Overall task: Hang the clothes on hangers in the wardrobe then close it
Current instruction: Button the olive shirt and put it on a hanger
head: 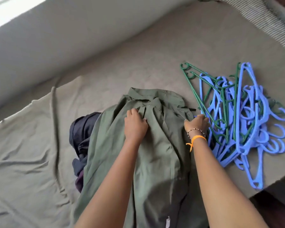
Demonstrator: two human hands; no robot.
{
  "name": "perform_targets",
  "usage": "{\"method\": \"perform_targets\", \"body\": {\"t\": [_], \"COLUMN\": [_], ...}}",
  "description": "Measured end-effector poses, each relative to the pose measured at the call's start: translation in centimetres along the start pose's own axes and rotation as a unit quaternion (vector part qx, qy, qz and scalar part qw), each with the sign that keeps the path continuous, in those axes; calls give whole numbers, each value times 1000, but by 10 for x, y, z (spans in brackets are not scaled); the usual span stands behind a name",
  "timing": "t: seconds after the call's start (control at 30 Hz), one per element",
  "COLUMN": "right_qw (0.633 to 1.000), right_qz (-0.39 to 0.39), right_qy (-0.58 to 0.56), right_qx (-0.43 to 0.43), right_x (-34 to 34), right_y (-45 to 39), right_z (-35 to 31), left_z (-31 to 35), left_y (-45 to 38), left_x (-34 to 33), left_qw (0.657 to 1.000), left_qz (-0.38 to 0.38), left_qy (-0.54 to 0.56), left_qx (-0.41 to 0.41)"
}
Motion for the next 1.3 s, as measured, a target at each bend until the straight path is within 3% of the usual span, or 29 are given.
{"method": "perform_targets", "body": {"t": [0.1,0.23,0.37,0.47,0.57,0.73,0.83,0.9,0.97,1.03,1.1,1.13,1.2,1.3], "right_qw": [997,999,991,997,1000,986,983,983,972,984,995,992,971,949], "right_qz": [-64,-31,-84,-36,11,50,-45,-173,-228,-156,-62,-39,-48,-94], "right_qy": [37,6,89,50,-25,-154,-176,-60,52,86,38,-10,-71,-89], "right_qx": [5,44,-51,-52,1,44,15,-15,-17,2,65,118,223,288], "right_x": [-1,21,1,5,15,48,36,12,1,14,33,38,41,38], "right_y": [-22,-31,4,14,13,21,26,41,60,73,87,96,121,161], "right_z": [-14,-36,2,11,3,-12,-1,17,32,28,6,-10,-41,-59], "left_z": [-12,-35,-45,-19,13,23,15,1,-8,2,23,33,49,57], "left_y": [-5,0,6,18,41,61,68,71,74,77,86,87,84,73], "left_x": [-10,-8,4,21,12,-2,-8,-19,-24,-9,8,8,-10,-40], "left_qw": [998,994,985,979,974,978,986,992,993,994,984,981,975,937], "left_qz": [-27,3,46,93,61,30,-15,-69,-99,-42,11,-11,-140,-278], "left_qy": [-18,60,125,183,178,140,101,47,11,43,113,140,156,207], "left_qx": [56,91,107,2,-123,-155,-133,-92,-66,-89,-134,-134,-76,39]}}
Point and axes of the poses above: each hand's wrist, its own y-axis away from the middle knuckle, its own x-axis out of the back of the hand, z = x × y, the point moved 9 cm from there along -y, towards the middle knuckle, and after that the axes turned 5 degrees about x, right-handed, at the moved point
